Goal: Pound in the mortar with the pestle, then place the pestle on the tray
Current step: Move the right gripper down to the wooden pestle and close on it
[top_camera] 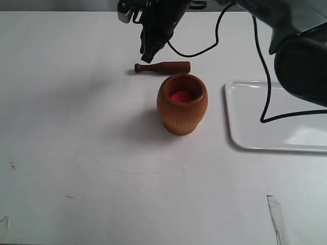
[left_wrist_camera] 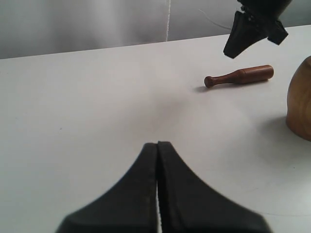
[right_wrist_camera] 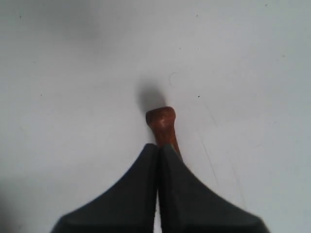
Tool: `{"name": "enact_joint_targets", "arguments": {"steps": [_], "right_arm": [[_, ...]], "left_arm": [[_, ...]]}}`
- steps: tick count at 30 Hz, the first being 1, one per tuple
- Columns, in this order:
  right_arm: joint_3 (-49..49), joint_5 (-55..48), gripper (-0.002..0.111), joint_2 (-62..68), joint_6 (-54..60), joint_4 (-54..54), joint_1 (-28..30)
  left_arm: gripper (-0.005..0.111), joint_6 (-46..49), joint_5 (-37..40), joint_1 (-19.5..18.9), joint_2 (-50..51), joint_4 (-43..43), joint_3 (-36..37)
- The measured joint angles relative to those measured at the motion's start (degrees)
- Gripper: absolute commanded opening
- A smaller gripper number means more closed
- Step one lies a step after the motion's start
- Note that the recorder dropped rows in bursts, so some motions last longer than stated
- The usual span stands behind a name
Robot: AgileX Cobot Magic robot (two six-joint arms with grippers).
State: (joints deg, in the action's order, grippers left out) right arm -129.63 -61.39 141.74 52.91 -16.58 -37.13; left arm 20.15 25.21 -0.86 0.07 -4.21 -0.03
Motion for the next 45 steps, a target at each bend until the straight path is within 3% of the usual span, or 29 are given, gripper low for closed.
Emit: {"name": "enact_joint_targets", "arguments": {"steps": [5, 8, 34, 39, 41, 43, 45], "right_arm": [[0.0, -0.11, 0.042, 1.9, 0.93, 0.0, 0.0], [0.0, 0.78, 0.053, 2.37, 1.04, -0.57, 0.0], [-0.08, 5.08, 0.054, 6.87, 1.27, 1.2, -0.22], [-0.08, 5.18, 0.042, 7.22, 1.02, 1.31, -0.54], [-0.12, 4.7, 0.028, 7.35, 0.8, 1.2, -0.54], [-0.12, 4.1, 0.0, 7.35, 0.77, 1.49, -0.77], [-0.48, 3.87, 0.0, 7.38, 0.51, 2.78, -1.21]], "left_arm": [[0.0, 0.0, 0.0, 0.0, 0.0, 0.0, 0.0], [0.0, 0.0, 0.0, 0.0, 0.0, 0.0, 0.0], [0.0, 0.0, 0.0, 0.0, 0.0, 0.0, 0.0], [0.0, 0.0, 0.0, 0.0, 0.0, 0.0, 0.0], [0.0, 0.0, 0.0, 0.0, 0.0, 0.0, 0.0], [0.0, 0.0, 0.0, 0.0, 0.0, 0.0, 0.0], [0.0, 0.0, 0.0, 0.0, 0.0, 0.0, 0.0]]}}
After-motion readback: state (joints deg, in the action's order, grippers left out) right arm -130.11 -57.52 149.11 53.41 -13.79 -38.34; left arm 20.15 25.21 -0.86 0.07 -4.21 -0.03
